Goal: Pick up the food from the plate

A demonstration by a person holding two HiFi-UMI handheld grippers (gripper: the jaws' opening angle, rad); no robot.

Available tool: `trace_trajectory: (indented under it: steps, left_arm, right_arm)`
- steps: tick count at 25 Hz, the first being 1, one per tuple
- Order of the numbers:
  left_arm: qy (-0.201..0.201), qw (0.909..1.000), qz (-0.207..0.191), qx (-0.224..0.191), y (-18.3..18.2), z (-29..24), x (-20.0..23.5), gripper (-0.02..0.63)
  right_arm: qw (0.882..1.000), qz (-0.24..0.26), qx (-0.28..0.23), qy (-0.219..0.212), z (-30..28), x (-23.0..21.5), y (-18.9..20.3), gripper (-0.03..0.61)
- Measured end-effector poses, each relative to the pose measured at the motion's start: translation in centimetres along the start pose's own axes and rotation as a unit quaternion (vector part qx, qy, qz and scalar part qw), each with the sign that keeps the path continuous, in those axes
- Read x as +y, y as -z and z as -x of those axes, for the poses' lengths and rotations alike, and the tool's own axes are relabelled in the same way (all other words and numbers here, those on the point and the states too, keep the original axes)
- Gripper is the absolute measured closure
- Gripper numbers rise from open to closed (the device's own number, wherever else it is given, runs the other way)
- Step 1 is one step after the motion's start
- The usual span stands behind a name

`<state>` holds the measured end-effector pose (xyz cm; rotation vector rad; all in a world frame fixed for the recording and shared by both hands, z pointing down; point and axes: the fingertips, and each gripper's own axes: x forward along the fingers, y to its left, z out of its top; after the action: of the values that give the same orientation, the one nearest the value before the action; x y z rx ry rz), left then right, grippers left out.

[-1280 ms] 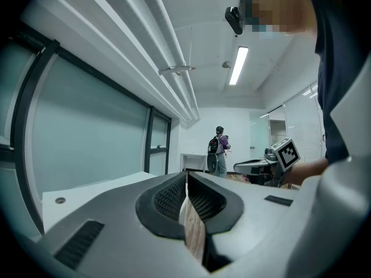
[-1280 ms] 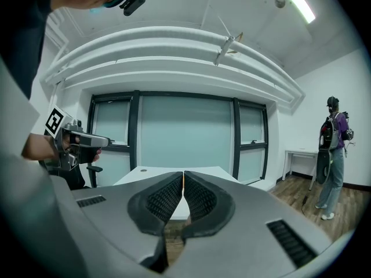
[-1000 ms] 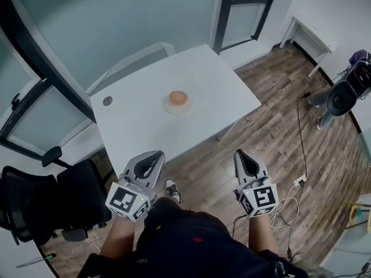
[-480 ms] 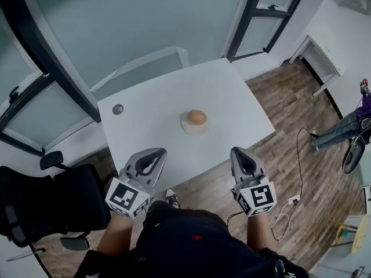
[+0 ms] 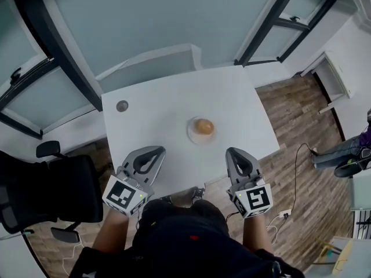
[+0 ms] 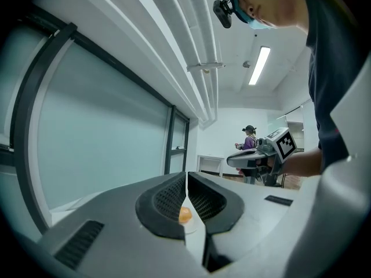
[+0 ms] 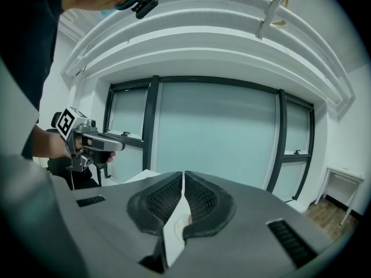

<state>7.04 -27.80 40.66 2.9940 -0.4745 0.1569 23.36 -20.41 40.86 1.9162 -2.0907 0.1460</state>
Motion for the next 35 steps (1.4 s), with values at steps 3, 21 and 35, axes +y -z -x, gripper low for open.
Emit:
trace_trajectory:
  steps: [3, 21, 35]
  left_arm:
    - [-0.027, 0.9996, 0.000, 0.000, -0.4, -1.9, 0.4, 0.583]
    - [-0.196, 0.9779, 0.053, 0.048, 3.1, -6.6, 3.0, 0.583]
    - [-0.240, 0.9635, 0.090, 0.079, 6.0, -5.3, 4.3, 0.583]
  right_arm:
    - [1.000, -0.005, 0.008, -0.028, -1.5, -1.9, 0.9, 0.551]
    - [0.978, 0.055, 0.090, -0.180, -16.2, -9.7, 8.5, 0.333]
    - [0.932, 0.091, 0.227, -0.269, -23.3, -5.0, 20.3, 0.222]
